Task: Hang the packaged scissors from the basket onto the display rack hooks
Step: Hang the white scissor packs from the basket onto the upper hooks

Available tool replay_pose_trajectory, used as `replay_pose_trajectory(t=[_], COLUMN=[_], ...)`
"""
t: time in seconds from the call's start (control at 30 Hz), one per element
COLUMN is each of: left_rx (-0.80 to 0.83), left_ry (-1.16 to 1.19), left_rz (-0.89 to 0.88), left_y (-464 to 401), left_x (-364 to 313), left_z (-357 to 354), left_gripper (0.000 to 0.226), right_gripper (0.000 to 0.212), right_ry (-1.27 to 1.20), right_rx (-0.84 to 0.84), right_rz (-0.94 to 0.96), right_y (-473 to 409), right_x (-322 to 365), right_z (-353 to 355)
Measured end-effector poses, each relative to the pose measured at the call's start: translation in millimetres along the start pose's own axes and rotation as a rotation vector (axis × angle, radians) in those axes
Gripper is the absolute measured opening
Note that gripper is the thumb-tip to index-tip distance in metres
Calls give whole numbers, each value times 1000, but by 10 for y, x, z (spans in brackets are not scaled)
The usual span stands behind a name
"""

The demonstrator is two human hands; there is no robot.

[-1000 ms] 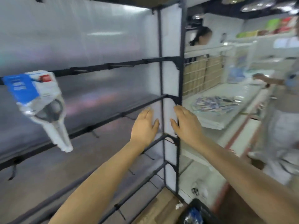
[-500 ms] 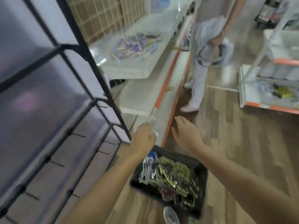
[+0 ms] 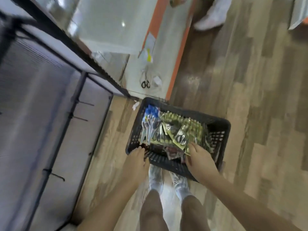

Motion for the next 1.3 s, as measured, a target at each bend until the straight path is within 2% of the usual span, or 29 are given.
replay_pose_trajectory(t=[0.13, 0.27, 0.37, 0.47, 0.6, 0.73, 0.83, 0.97, 1.07, 1.17, 1.3], left_rx=[67, 59, 39, 19, -88, -166, -251, -346, -397, -380, -360], left_ry=[-56, -41, 1, -13, -18, 33, 141, 161, 245, 303, 266], left_rz=[20, 78, 80, 56, -28, -75, -8, 2, 14, 52, 40], left_y=[-592, -1260, -1779, -2255, -2825, -3323, -3536, -3648, -3666, -3679, -3613], left_x=[455, 889, 1111, 1171, 1144, 1096, 1117, 1107, 1093, 1110, 1091], left_z=[-380, -698, -891, -979, -927, -824, -802, -884, -893, -856, -870], left_gripper=[37, 43, 31, 20, 38, 46, 50, 62, 63, 61, 57], right_gripper=[40, 37, 46, 50, 48, 49, 49, 49, 48, 46, 44], right_ry=[-18, -53, -39, -37, -73, -113, -115, -139, -169, -195, -222], right_rx=[62, 93, 102, 89, -16, -109, -118, -107, -82, -82, -107], right_rz=[-32, -56, -44, -30, 19, 42, 57, 52, 30, 22, 16], right_y=[-618, -1197, -1620, -2043, -2633, -3074, -3223, -3271, -3279, -3268, -3277], right_x=[-234, -414, -481, -505, -483, -475, -507, -597, -632, -631, -597], right_z=[-651, -1171, -1421, -1536, -1529, -1417, -1424, -1524, -1606, -1650, -1622])
Point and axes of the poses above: each hand's wrist, its own y-axis away from the middle knuckle, its own z-axis out of the back of the hand, x = y × z, the point moved 4 cm from there along -y, towards the middle knuckle, and after that the axes turned 15 degrees about x, right-handed, at the moved point
